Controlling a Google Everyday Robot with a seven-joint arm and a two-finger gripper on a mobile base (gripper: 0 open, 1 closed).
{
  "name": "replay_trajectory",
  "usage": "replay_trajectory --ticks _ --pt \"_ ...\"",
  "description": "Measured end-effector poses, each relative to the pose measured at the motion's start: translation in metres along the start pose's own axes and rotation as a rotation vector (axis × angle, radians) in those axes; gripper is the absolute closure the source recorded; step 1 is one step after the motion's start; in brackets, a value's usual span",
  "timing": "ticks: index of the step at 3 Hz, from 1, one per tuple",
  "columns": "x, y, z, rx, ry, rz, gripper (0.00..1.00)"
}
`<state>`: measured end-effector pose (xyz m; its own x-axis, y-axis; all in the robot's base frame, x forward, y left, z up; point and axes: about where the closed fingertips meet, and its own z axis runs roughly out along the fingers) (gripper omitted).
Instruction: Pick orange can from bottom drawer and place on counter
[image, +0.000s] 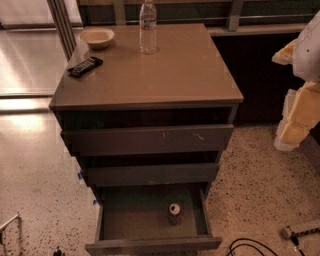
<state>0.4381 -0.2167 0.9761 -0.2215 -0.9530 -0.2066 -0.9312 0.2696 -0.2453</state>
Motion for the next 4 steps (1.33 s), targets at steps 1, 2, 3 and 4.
replay_trajectory --ticks 1,2,3,4 --pt "0.0 0.0 0.0 0.0 0.0 0.0 0.0" --pt "0.0 0.0 0.0 0.0 0.0 0.0 0.13" --pt "0.0 0.0 0.009 -0.001 -0.023 0.005 0.44" --pt "0.008 0.007 0.067 -0.045 -0.082 0.04 0.67"
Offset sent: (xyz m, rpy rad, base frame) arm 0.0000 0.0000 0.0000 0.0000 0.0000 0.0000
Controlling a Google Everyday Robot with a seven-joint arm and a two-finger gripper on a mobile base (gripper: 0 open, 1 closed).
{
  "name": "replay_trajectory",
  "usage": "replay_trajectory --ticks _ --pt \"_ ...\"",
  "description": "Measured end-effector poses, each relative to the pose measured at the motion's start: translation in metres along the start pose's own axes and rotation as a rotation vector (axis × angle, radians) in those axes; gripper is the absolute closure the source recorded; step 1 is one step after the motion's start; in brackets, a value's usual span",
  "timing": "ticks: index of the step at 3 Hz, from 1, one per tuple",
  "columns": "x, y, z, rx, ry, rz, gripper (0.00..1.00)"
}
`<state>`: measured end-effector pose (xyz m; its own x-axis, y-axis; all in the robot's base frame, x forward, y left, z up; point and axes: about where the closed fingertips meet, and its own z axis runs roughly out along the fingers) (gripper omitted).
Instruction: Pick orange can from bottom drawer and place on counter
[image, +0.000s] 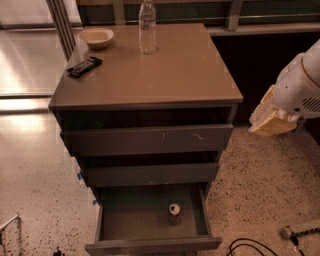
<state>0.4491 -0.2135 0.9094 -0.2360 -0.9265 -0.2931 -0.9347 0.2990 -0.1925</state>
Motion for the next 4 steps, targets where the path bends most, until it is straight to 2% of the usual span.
replay_trajectory --ticks 1,2,3,4 --pt "0.022 0.009 0.079 -0.083 -0.076 0.058 0.91" --pt "0.036 0.024 0.148 -0.174 -0.135 0.11 1.0" --pt "0.036 0.024 0.148 -0.174 -0.135 0.11 1.0" --pt "0.035 0.02 0.183 -0.102 -0.177 0.07 1.0"
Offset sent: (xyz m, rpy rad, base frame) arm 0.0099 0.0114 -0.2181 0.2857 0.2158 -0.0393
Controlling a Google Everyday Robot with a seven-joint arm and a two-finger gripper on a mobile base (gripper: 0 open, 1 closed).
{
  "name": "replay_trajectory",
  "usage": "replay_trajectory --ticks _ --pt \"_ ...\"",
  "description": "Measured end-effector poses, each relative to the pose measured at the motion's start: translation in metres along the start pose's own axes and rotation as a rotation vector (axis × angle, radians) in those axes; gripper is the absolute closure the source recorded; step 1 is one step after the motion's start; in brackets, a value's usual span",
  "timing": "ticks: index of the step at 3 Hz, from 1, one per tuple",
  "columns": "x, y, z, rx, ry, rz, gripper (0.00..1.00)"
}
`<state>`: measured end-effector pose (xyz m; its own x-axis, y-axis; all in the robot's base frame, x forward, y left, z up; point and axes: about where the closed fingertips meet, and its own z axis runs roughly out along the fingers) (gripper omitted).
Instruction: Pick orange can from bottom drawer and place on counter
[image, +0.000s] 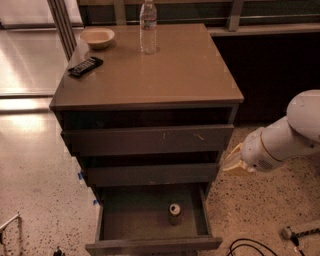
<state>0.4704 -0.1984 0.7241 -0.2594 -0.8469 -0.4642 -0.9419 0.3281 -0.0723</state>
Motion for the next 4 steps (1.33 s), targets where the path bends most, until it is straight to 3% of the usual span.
replay_trajectory --ticks 1,2,3,4 --pt "0.008 -0.016 0.062 0.04 -0.09 -0.061 1.0" --pt "0.02 -0.052 0.13 0.075 -0.155 -0.047 1.0" --pt "0.05 -0.07 0.207 0.041 -0.172 0.009 1.0" --pt "0.05 -0.07 0.208 0.041 -0.172 0.009 1.0"
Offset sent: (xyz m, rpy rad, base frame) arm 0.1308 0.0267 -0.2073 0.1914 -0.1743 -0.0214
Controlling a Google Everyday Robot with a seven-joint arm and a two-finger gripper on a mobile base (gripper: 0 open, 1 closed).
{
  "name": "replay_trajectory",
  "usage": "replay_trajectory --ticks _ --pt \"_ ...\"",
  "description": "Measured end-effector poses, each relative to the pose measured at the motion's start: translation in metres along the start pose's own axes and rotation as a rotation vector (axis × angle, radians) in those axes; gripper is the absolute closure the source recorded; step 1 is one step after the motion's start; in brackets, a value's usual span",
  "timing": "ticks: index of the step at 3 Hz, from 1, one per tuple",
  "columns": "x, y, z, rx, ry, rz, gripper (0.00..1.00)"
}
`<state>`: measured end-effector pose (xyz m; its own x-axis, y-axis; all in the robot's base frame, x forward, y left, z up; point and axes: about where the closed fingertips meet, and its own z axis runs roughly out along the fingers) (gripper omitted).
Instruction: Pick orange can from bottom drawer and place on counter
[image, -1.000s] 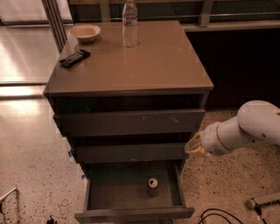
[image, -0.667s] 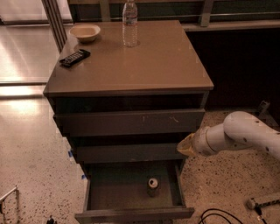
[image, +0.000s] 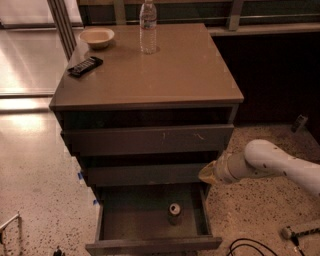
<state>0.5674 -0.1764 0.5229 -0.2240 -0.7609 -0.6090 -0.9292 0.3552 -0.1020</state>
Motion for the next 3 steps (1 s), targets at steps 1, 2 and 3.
replay_trajectory --ticks 1,2,3 --pt "0.013 0.005 0.015 -0.004 0.019 0.002 1.0" --pt "0.059 0.013 0.063 -0.012 0.038 0.02 1.0" --pt "0.09 0.02 0.104 -0.043 0.034 0.042 1.0"
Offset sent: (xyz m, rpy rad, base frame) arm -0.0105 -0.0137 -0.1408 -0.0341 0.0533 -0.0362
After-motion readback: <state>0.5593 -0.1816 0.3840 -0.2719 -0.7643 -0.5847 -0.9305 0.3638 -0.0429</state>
